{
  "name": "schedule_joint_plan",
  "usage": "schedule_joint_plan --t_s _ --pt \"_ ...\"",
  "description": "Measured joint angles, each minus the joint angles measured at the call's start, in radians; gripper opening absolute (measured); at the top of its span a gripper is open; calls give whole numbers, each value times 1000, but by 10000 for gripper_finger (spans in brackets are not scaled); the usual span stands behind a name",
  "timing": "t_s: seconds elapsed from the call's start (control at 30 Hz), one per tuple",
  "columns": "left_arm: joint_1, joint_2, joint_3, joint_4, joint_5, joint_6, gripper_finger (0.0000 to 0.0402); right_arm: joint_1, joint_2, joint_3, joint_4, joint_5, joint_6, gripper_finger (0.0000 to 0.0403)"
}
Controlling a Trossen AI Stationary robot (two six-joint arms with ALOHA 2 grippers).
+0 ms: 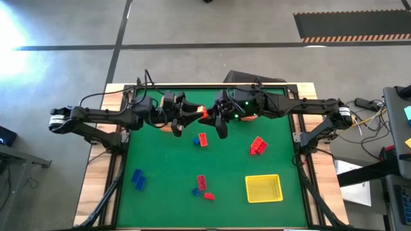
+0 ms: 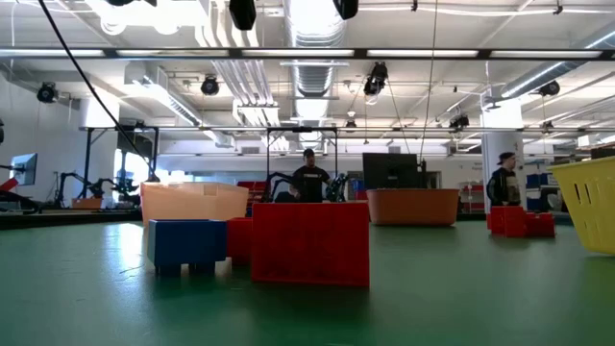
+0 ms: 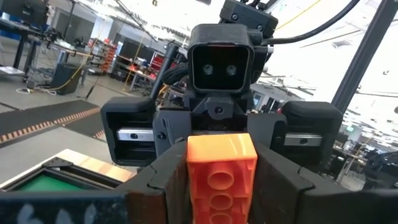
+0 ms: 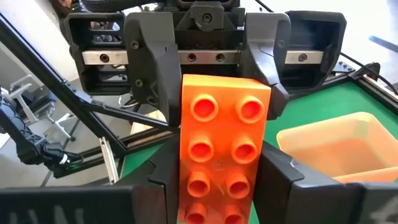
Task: Sort & place blocks by color
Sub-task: Put the orange game piece into the right orange bin
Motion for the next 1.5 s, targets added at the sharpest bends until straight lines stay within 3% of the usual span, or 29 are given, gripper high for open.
schedule_joint_plan --t_s 0.4,0.6,0.8,0.93,1.17,1.5 --pt "2 -1 0 -29 5 -59 252 -3 0 1 -68 0 -14 130" --pt "9 -17 -1 -65 5 -57 277 -30 -1 1 -277 12 -22 131" --pt "13 -25 -1 -70 4 -57 278 -84 15 0 -653 225 -94 132" --pt "13 -25 -1 -70 4 -58 279 -150 42 -26 -789 332 -118 132" --pt "13 -25 -1 -69 0 -59 279 -288 70 -131 -747 340 -212 133" --pt "13 -25 -1 -70 -1 -59 279 -423 154 -233 -584 235 -312 134"
